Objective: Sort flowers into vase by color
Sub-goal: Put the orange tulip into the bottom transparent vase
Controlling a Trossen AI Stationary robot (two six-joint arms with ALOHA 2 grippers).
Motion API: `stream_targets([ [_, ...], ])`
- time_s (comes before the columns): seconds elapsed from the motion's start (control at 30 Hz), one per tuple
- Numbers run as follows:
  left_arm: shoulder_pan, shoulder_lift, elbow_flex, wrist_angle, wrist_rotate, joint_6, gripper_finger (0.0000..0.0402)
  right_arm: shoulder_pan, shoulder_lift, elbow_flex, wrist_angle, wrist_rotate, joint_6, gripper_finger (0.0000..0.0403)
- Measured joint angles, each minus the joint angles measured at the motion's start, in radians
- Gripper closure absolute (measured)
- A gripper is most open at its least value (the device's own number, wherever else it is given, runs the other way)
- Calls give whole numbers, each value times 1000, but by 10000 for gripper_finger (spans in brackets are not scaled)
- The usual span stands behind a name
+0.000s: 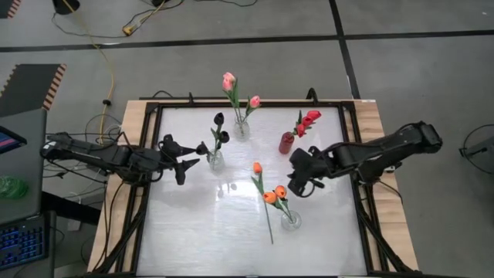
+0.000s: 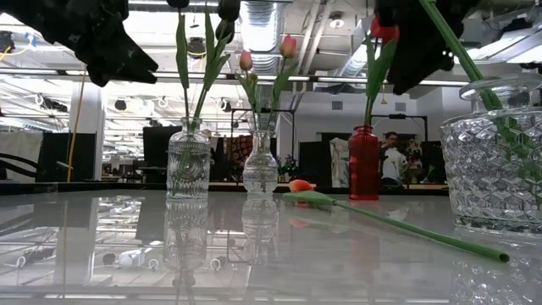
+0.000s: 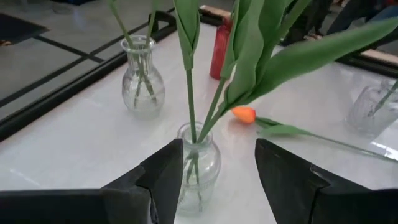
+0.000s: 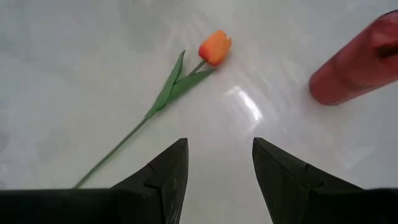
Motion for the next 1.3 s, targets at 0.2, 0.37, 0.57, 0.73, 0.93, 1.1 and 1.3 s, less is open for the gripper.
stream_targets([
  [0.2,0,29,0,-1,7,0,215,-55,66,0,64,-69,0,198],
  [0.37,0,55,0,0,18,-3,215,-90,123,0,104,-105,1,198],
  [0.57,0,80,0,0,23,-16,215,-117,196,0,144,-117,26,198],
  [0.73,0,92,0,1,23,-16,215,-131,226,-1,213,-137,26,198],
  [0.93,0,94,0,-1,23,-17,215,-143,246,-1,252,-137,77,198],
  [1.1,0,93,0,0,22,-17,215,-154,275,-1,277,-136,122,198],
  [1.3,0,94,0,0,22,-18,215,-165,343,0,337,-174,130,198],
])
